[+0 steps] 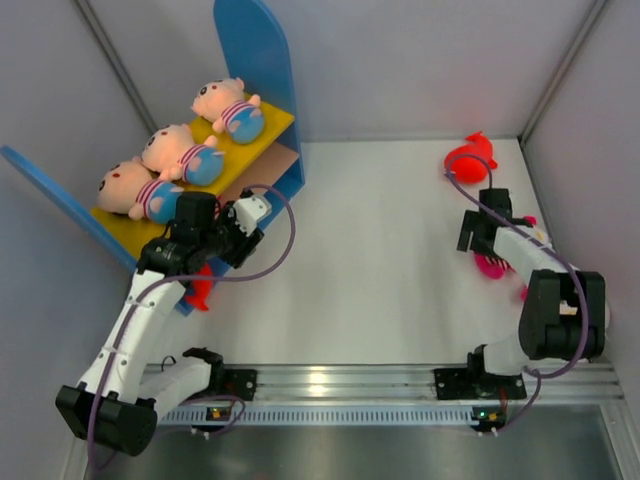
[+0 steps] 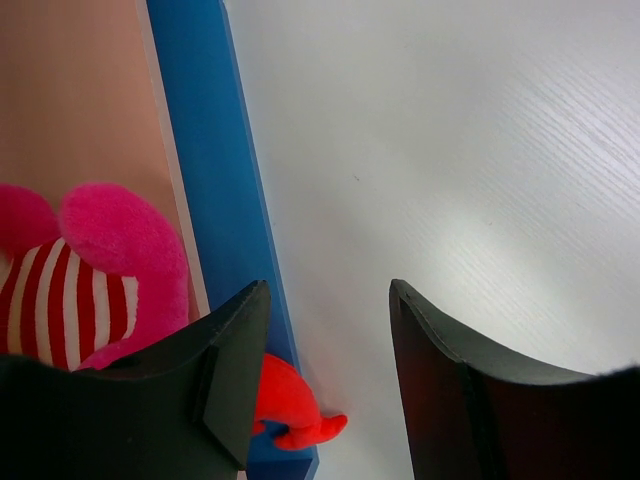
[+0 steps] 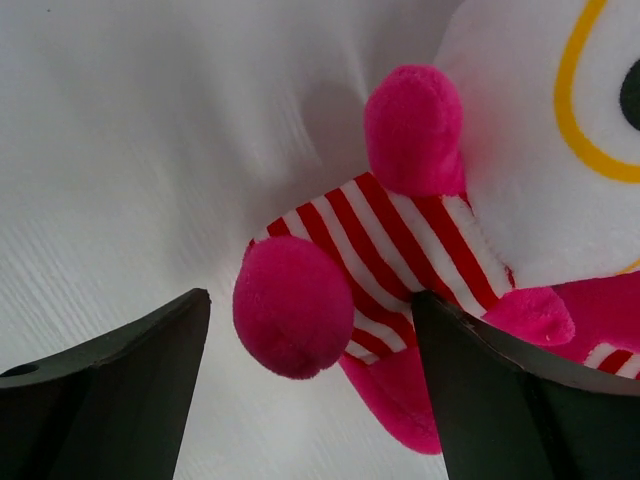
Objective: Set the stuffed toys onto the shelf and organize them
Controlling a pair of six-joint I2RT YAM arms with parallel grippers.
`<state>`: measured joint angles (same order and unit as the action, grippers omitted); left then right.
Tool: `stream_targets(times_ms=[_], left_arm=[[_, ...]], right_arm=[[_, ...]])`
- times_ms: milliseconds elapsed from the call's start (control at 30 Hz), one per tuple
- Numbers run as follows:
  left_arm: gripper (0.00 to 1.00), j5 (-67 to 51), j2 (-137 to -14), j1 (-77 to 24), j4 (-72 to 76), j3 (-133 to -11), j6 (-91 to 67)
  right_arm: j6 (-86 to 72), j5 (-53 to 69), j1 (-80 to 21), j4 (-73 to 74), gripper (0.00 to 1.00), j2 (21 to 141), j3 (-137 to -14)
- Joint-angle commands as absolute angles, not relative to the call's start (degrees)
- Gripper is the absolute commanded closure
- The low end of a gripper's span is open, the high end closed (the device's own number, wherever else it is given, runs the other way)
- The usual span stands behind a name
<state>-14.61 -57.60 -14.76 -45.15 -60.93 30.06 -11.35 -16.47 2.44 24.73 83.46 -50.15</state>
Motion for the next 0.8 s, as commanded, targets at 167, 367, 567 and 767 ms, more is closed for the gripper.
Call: stream_targets(times_ms=[167,367,567,767], left_arm=[[0.43,-15.9,-57.6,-15.0,-46.3,-64.5,30.5],[0.43,-15.4,-57.8,-15.1,-46.9,-64.8,31.3],[0.43,-15.4,-58.1,-15.2,-46.8,-64.9,31.2],[0.44,-17.2,-58.8,-15.9,-47.0,-65.9,30.1]], right_arm=[[-8.0,-10.6,2.6,20.7,0.17,67.0,-49.8],[-18.2,-12.3,10.9,23.6,0.15,68.0,-53.3],[-20.7,-9.5,20.5,16.4,0.16,77.7,-52.3],[-15.9,-1.4,22.3,18.9,0.27,95.2,-62.0]])
